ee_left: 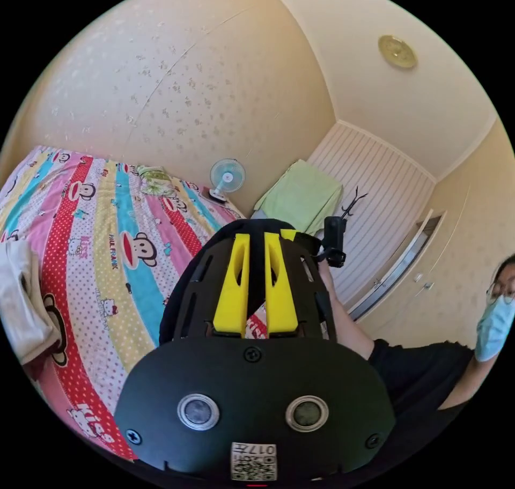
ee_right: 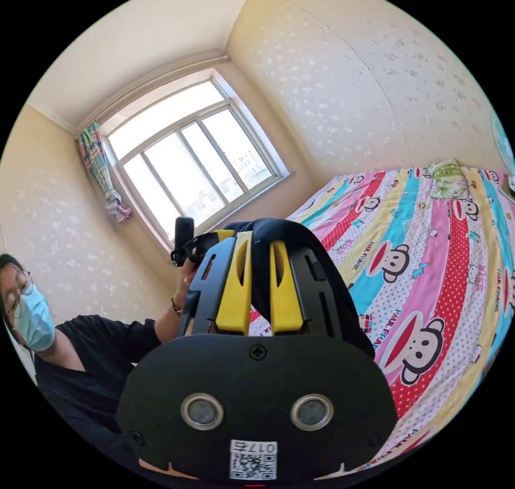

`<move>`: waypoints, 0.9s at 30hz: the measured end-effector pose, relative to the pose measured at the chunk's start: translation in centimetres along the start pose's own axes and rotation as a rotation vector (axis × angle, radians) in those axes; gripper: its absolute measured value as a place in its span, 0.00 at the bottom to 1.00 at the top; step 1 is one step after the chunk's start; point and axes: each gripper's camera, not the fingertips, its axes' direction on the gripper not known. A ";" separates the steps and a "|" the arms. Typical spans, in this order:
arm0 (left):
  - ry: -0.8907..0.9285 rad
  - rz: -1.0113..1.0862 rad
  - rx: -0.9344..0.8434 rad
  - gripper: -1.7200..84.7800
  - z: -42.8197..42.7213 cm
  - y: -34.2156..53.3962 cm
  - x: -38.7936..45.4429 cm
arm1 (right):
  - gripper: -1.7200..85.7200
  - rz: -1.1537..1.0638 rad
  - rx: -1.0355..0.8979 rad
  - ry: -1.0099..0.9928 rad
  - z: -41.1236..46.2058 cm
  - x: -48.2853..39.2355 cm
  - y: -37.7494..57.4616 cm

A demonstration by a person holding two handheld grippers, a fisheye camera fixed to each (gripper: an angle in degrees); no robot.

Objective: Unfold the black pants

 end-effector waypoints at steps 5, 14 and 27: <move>0.067 -0.125 -0.157 0.08 3.0 19.0 -5.1 | 0.05 0.087 -0.125 -0.029 3.8 2.3 17.1; 0.059 -0.201 -0.437 0.12 2.1 33.5 -7.4 | 0.12 0.380 -0.238 -0.146 3.8 2.2 33.5; -0.106 -0.422 -0.301 0.31 0.1 25.0 -22.7 | 0.33 0.593 -0.047 0.162 -2.2 9.5 26.3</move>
